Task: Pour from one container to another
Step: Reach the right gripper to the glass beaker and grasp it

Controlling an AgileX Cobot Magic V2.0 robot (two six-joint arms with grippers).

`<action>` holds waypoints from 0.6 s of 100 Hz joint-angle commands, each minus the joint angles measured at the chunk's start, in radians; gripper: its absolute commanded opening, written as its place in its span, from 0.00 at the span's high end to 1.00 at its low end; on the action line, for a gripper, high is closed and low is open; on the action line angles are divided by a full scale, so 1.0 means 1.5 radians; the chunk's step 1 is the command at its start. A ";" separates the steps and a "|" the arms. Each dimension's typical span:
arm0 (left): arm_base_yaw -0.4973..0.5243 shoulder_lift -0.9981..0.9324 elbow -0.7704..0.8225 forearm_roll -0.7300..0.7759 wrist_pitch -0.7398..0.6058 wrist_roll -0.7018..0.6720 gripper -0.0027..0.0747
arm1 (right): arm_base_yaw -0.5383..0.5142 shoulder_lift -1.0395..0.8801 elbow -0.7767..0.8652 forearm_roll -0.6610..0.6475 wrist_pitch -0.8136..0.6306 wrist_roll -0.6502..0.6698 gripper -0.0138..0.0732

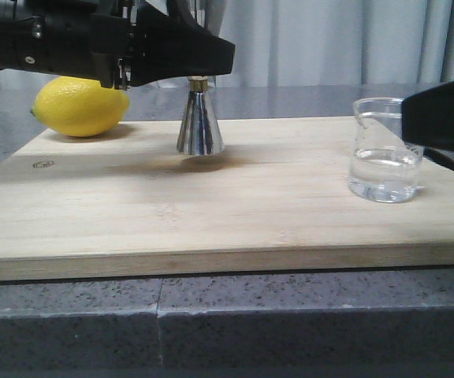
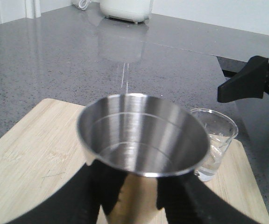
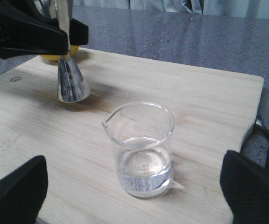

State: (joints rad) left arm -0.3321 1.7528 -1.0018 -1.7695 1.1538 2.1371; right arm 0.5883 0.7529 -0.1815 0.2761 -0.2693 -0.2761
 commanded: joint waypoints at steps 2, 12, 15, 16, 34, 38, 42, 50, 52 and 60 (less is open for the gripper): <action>-0.004 -0.026 -0.019 -0.053 0.069 -0.006 0.63 | 0.001 0.046 -0.015 -0.010 -0.104 -0.001 0.09; -0.004 -0.026 -0.019 -0.053 0.069 -0.006 0.63 | 0.002 0.091 -0.015 -0.010 -0.152 -0.001 0.09; -0.004 -0.026 -0.019 -0.053 0.069 -0.006 0.63 | 0.002 0.103 -0.015 -0.012 -0.170 -0.001 0.09; -0.004 -0.026 -0.019 -0.053 0.069 -0.006 0.63 | 0.002 0.110 -0.015 -0.012 -0.174 -0.001 0.09; -0.004 -0.026 -0.019 -0.053 0.069 -0.006 0.63 | 0.002 0.201 -0.015 -0.061 -0.274 -0.001 0.09; -0.004 -0.026 -0.019 -0.053 0.069 -0.006 0.63 | 0.002 0.222 -0.015 -0.062 -0.294 0.000 0.09; -0.004 -0.026 -0.019 -0.053 0.069 -0.006 0.63 | 0.002 0.243 -0.015 -0.062 -0.312 0.000 0.09; -0.004 -0.026 -0.019 -0.053 0.069 -0.006 0.63 | 0.002 0.275 -0.015 -0.062 -0.343 0.003 0.09; -0.004 -0.026 -0.019 -0.053 0.069 -0.006 0.63 | 0.002 0.282 -0.015 -0.062 -0.348 0.006 0.09; -0.004 -0.026 -0.019 -0.053 0.069 -0.006 0.63 | 0.002 0.303 -0.015 -0.062 -0.376 0.027 0.09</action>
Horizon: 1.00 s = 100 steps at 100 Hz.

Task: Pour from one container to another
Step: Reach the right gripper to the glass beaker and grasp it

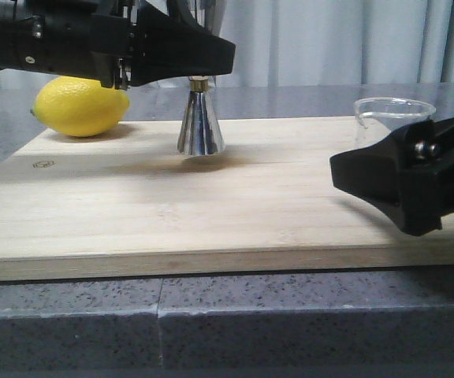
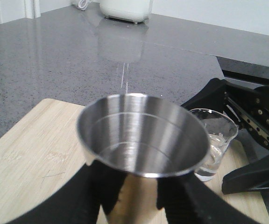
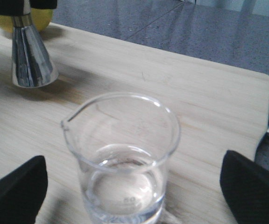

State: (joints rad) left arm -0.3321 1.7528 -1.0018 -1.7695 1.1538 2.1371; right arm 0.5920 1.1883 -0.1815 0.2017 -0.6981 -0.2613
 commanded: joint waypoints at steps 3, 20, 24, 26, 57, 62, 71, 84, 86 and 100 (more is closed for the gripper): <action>-0.004 -0.026 -0.019 -0.053 0.069 -0.006 0.63 | -0.001 0.019 -0.015 -0.014 -0.096 0.022 0.09; -0.004 -0.026 -0.019 -0.053 0.069 -0.006 0.63 | -0.001 0.030 -0.015 -0.014 -0.095 0.023 0.12; -0.004 -0.026 -0.019 -0.053 0.069 -0.006 0.63 | -0.001 0.030 -0.015 -0.014 -0.095 0.023 0.16; -0.004 -0.026 -0.019 -0.053 0.069 -0.006 0.63 | -0.001 0.030 -0.015 -0.014 -0.095 0.023 0.19; -0.004 -0.026 -0.019 -0.053 0.069 -0.006 0.63 | -0.001 0.030 -0.015 -0.014 -0.095 0.023 0.50; -0.004 -0.026 -0.019 -0.053 0.069 -0.006 0.63 | -0.001 0.030 -0.015 -0.014 -0.095 0.023 0.50; -0.004 -0.026 -0.019 -0.053 0.069 -0.006 0.63 | -0.001 0.030 -0.015 -0.014 -0.095 0.023 0.50; -0.004 -0.026 -0.019 -0.053 0.069 -0.006 0.63 | -0.001 0.027 -0.024 -0.012 -0.094 0.023 0.50; -0.004 -0.026 -0.019 -0.053 0.069 -0.006 0.63 | -0.001 0.026 -0.028 -0.012 -0.091 0.023 0.50; -0.004 -0.026 -0.019 -0.053 0.069 -0.006 0.63 | -0.001 0.015 -0.082 -0.009 -0.026 0.023 0.50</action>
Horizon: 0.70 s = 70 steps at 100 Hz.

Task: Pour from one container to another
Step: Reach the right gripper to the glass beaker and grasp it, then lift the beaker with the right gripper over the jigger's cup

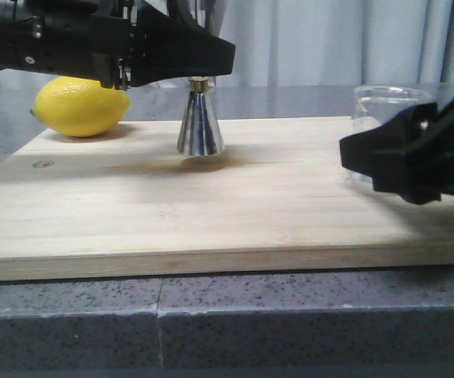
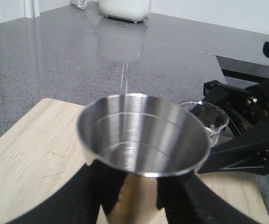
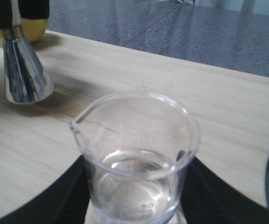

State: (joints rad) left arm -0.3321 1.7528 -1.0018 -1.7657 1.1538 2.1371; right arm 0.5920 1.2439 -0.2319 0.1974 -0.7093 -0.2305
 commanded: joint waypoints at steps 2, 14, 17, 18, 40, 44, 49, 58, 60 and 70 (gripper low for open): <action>-0.004 -0.026 -0.019 -0.055 0.069 -0.006 0.63 | -0.001 -0.024 -0.059 -0.006 -0.010 0.002 0.50; -0.004 -0.026 -0.019 -0.055 0.069 -0.006 0.63 | -0.001 -0.031 -0.132 -0.006 0.079 0.001 0.50; -0.004 -0.026 -0.019 -0.055 0.069 -0.006 0.63 | -0.001 -0.033 -0.157 -0.006 0.103 -0.001 0.50; -0.004 -0.026 -0.019 -0.055 0.069 -0.006 0.63 | -0.001 -0.033 -0.162 -0.006 0.108 -0.002 0.50; -0.004 -0.026 -0.019 -0.055 0.069 -0.006 0.63 | -0.001 -0.034 -0.326 -0.006 0.314 -0.047 0.50; -0.004 -0.026 -0.019 -0.055 0.069 -0.006 0.63 | -0.001 -0.034 -0.349 -0.010 0.340 -0.062 0.50; -0.004 -0.026 -0.019 -0.055 0.069 -0.006 0.63 | -0.001 -0.034 -0.381 -0.013 0.381 -0.077 0.50; -0.004 -0.026 -0.019 -0.055 0.069 -0.006 0.63 | -0.001 -0.034 -0.436 -0.025 0.450 -0.113 0.50; -0.004 -0.026 -0.019 -0.055 0.069 -0.006 0.63 | -0.001 -0.034 -0.447 -0.031 0.464 -0.120 0.50; -0.004 -0.026 -0.019 -0.055 0.069 -0.006 0.63 | -0.001 -0.033 -0.493 -0.084 0.518 -0.131 0.50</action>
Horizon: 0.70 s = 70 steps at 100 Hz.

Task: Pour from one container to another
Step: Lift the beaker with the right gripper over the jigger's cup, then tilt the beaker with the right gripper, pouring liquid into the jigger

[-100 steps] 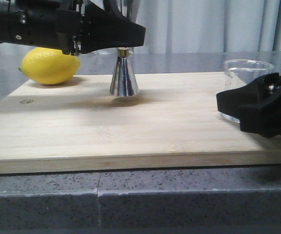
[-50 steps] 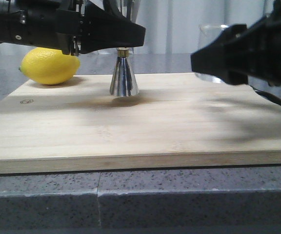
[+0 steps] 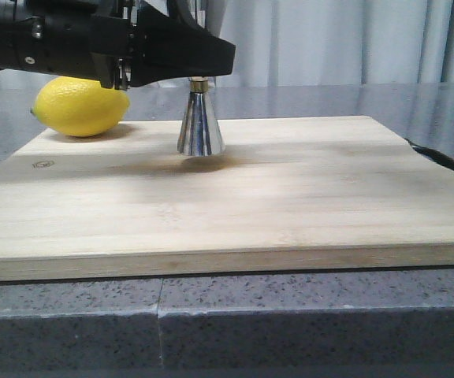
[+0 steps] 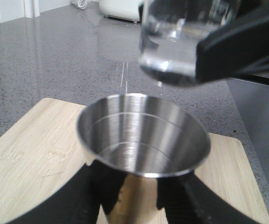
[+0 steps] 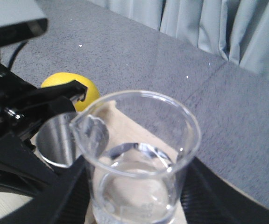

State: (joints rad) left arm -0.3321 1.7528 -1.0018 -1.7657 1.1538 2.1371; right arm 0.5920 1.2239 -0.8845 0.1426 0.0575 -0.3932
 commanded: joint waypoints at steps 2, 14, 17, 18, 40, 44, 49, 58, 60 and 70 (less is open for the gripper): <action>-0.004 -0.026 -0.019 -0.055 0.069 -0.006 0.63 | -0.001 -0.018 -0.067 -0.056 0.013 -0.023 0.50; -0.004 -0.026 -0.019 -0.055 0.069 -0.006 0.63 | -0.001 -0.005 -0.118 -0.128 0.075 -0.023 0.50; -0.004 -0.026 -0.019 -0.055 0.069 -0.006 0.63 | 0.001 0.000 -0.130 -0.144 0.085 -0.023 0.50; -0.004 -0.026 -0.019 -0.055 0.069 -0.006 0.63 | 0.001 0.003 -0.133 -0.148 0.088 -0.023 0.50; -0.004 -0.026 -0.019 -0.055 0.069 -0.006 0.63 | 0.004 0.039 -0.187 -0.268 0.143 -0.023 0.50; -0.004 -0.026 -0.019 -0.055 0.069 -0.006 0.63 | 0.010 0.043 -0.187 -0.294 0.143 -0.023 0.50; -0.004 -0.026 -0.019 -0.055 0.069 -0.006 0.63 | 0.018 0.045 -0.188 -0.331 0.143 -0.023 0.50; -0.004 -0.026 -0.019 -0.055 0.069 -0.006 0.63 | 0.034 0.046 -0.188 -0.363 0.144 -0.023 0.50; -0.004 -0.026 -0.019 -0.055 0.069 -0.006 0.63 | 0.038 0.046 -0.188 -0.371 0.144 -0.023 0.50; -0.004 -0.026 -0.019 -0.055 0.069 -0.006 0.63 | 0.051 0.046 -0.188 -0.406 0.144 -0.023 0.50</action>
State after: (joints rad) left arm -0.3321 1.7528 -1.0018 -1.7657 1.1538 2.1371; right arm 0.6563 1.3198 -1.1267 -0.3961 0.3412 -0.4172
